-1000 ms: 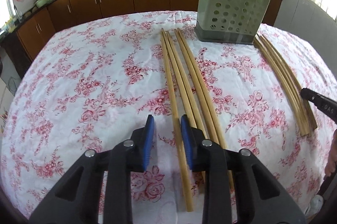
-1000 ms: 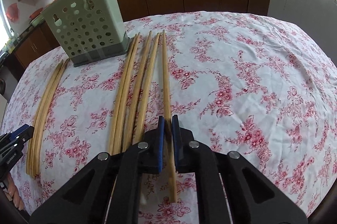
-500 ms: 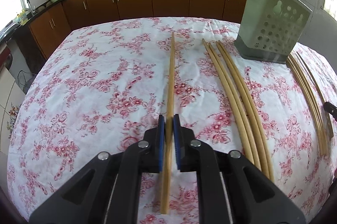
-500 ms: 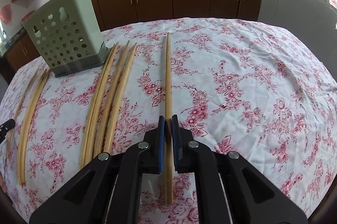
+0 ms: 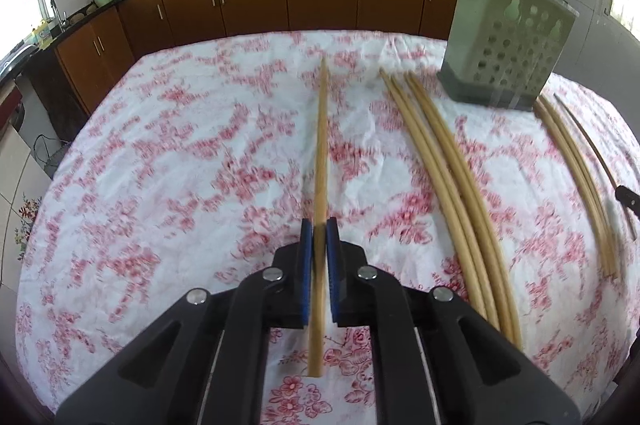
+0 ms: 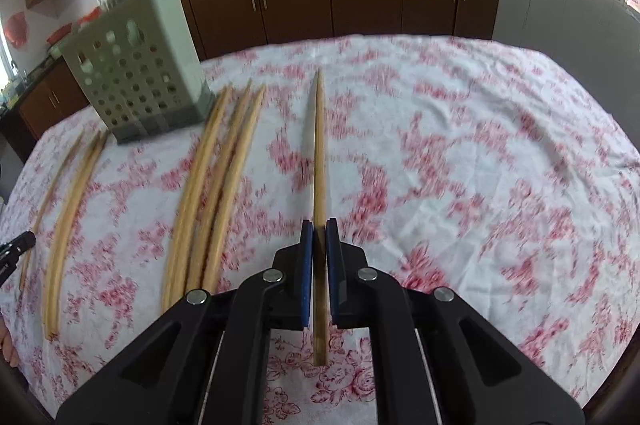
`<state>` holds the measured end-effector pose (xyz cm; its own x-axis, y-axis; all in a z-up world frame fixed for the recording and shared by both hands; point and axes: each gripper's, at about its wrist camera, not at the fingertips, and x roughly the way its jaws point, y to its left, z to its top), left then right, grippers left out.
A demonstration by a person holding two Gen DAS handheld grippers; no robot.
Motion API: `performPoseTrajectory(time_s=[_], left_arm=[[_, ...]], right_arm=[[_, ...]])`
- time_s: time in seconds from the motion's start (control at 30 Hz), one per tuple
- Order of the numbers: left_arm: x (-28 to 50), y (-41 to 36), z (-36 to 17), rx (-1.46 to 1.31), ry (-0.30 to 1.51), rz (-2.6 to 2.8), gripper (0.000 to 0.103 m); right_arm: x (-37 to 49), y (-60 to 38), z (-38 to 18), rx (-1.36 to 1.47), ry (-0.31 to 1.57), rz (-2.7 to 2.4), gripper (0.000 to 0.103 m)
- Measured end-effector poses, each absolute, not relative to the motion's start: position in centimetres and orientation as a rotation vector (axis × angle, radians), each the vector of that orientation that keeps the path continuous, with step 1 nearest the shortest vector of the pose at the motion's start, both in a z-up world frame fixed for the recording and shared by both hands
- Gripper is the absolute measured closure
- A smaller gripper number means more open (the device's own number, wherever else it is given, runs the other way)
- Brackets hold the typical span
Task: Organize utensils
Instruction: 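Lift the chopsticks with both tools and carry them above the green holder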
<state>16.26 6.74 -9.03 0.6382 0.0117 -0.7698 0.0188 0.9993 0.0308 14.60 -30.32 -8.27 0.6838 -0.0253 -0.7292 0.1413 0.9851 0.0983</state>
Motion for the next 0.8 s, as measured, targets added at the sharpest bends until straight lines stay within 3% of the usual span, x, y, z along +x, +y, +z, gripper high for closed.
performPoseTrajectory(time_s=[0.33, 0.63, 0.8], left_arm=[[16.0, 8.4, 2.2, -0.032, 0.596, -0.009, 0.094], [18.1, 7.9, 6.5, 0.001, 0.516, 0.010, 0.095], [17.8, 6.4, 11.4, -0.001, 0.393, -0.024, 0.095]], right_arm=[[13.7, -31.4, 1.8, 0.145, 0.534, -0.085, 0.095], [15.5, -31.2, 5.8, 0.117, 0.442, -0.070, 0.095], [15.5, -30.2, 10.7, 0.125, 0.301, -0.035, 0.096]])
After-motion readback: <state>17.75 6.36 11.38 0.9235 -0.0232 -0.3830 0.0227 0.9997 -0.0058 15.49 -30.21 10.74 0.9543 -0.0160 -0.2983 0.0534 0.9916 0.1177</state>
